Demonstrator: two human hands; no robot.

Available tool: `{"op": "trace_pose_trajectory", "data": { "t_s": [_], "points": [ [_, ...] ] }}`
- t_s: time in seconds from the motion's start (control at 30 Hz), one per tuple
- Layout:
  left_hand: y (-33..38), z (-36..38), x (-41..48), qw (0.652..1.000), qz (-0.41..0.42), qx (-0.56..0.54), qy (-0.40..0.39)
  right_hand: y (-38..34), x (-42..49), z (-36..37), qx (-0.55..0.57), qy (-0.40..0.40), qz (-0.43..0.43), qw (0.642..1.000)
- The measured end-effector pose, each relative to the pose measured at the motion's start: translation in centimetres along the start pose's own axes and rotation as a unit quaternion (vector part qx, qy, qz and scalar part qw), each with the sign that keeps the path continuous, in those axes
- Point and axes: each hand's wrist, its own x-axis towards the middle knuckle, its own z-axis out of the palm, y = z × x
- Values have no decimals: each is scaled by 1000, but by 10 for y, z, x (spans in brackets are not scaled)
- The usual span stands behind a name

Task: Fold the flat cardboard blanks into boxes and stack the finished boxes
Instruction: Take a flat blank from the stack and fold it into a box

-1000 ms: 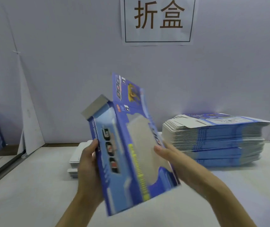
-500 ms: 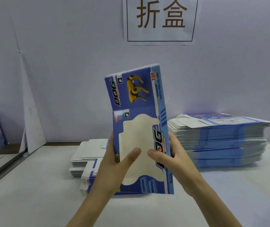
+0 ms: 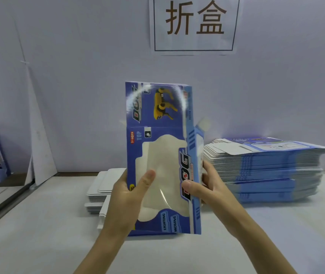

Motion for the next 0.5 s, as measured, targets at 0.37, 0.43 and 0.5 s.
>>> {"op": "trace_pose_trajectory", "data": {
  "t_s": [0.37, 0.43, 0.5],
  "points": [
    [-4, 3, -2, 1000, -13, -18, -9, 0, -1, -2, 8, -12, 10, 1000],
    [-6, 2, -1, 1000, 5, -17, 8, 1, 0, -2, -3, 0, 5, 1000],
    [-5, 1, -1, 1000, 13, -8, 1, 2, 0, -2, 0, 5, 6, 1000]
  ]
}}
